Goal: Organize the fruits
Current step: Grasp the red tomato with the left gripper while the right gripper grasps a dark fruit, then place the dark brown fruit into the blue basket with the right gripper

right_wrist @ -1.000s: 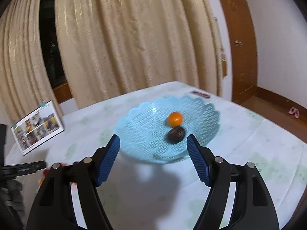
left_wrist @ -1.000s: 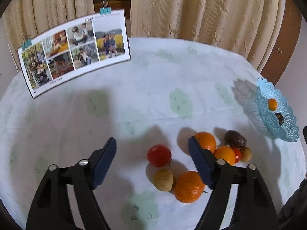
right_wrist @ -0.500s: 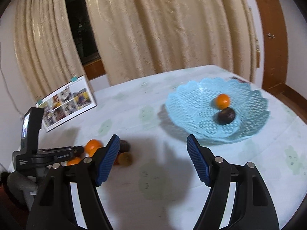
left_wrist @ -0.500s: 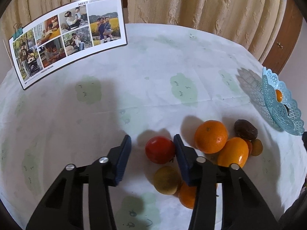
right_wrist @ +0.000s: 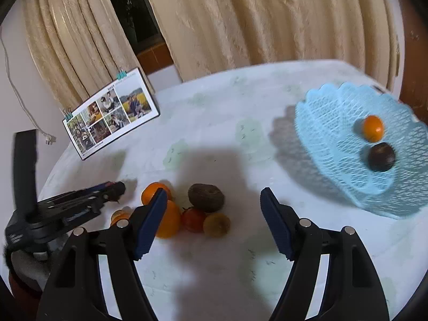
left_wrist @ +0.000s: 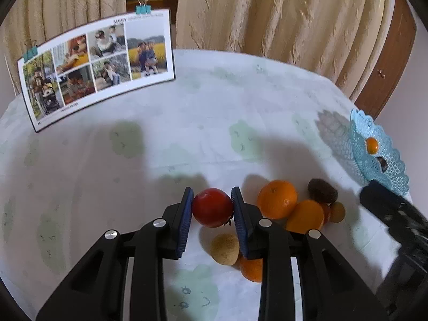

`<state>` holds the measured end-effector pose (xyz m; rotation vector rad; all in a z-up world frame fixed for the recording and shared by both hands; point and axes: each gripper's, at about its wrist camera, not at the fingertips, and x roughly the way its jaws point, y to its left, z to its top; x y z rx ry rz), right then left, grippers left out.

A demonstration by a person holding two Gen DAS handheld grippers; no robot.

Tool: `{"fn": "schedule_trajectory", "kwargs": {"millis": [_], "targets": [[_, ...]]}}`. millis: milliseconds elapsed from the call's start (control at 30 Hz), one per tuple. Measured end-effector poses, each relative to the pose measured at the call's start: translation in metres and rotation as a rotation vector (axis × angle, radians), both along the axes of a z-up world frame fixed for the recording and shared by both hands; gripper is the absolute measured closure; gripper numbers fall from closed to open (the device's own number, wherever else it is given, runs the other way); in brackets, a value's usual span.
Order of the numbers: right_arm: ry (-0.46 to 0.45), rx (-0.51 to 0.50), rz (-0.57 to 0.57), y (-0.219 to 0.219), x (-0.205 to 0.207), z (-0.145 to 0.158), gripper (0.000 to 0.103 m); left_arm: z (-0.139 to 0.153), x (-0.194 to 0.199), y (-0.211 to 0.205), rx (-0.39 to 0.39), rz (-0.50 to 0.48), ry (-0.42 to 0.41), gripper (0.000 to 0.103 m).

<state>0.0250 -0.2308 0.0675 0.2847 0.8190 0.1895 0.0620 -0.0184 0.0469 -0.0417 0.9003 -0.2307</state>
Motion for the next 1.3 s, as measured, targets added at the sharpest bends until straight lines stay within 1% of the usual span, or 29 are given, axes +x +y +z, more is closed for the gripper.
{"fn": "schedule_trajectory", "kwargs": {"millis": [100, 167, 200, 233, 300, 400, 500, 567, 633, 767, 933, 1000, 1100, 1200, 1300], "targets": [[0.055, 0.034, 0.016, 0.003, 0.014, -0.011, 0.031, 0.008, -0.003, 0.004, -0.004, 0.01, -0.024, 0.073], [0.084, 0.045, 0.023, 0.006, 0.021, -0.017, 0.037, 0.014, -0.006, 0.005, -0.005, 0.014, -0.04, 0.073], [0.097, 0.046, 0.025, 0.007, 0.025, -0.02, 0.038, 0.017, -0.007, 0.006, -0.006, 0.016, -0.049, 0.073], [0.104, 0.044, 0.028, 0.009, 0.027, -0.022, 0.038, 0.018, -0.008, 0.006, -0.006, 0.017, -0.055, 0.073], [0.114, 0.032, 0.031, 0.011, 0.032, -0.026, 0.043, 0.022, -0.011, 0.006, -0.008, 0.016, -0.07, 0.073], [0.135, 0.015, 0.043, 0.017, 0.039, -0.033, 0.045, 0.027, -0.013, 0.006, -0.014, 0.016, -0.086, 0.073], [0.142, 0.016, 0.04, 0.018, 0.043, -0.037, 0.051, 0.03, -0.016, 0.006, -0.019, 0.017, -0.092, 0.073], [0.146, 0.021, 0.043, 0.017, 0.043, -0.037, 0.062, 0.03, -0.016, 0.006, -0.019, 0.017, -0.093, 0.073], [0.144, 0.024, 0.042, 0.017, 0.043, -0.037, 0.062, 0.03, -0.016, 0.006, -0.018, 0.018, -0.092, 0.073], [0.108, 0.027, 0.035, 0.014, 0.035, -0.028, 0.062, 0.031, -0.017, 0.005, -0.015, 0.016, -0.094, 0.073], [0.007, -0.007, -0.006, 0.003, 0.018, 0.0, 0.062, 0.03, -0.018, 0.001, -0.008, 0.008, -0.099, 0.073], [-0.025, -0.017, -0.037, -0.008, 0.011, 0.009, 0.062, 0.03, -0.019, -0.002, -0.005, 0.003, -0.101, 0.073], [-0.073, -0.041, -0.116, -0.033, 0.0, 0.022, 0.062, 0.031, -0.02, -0.006, 0.001, -0.004, -0.103, 0.073], [-0.097, -0.052, -0.181, -0.057, -0.007, 0.028, 0.062, 0.032, -0.022, -0.011, 0.005, -0.013, -0.107, 0.073], [-0.101, -0.048, -0.242, -0.083, -0.013, 0.028, 0.062, 0.035, -0.024, -0.018, 0.007, -0.027, -0.113, 0.073]]}}
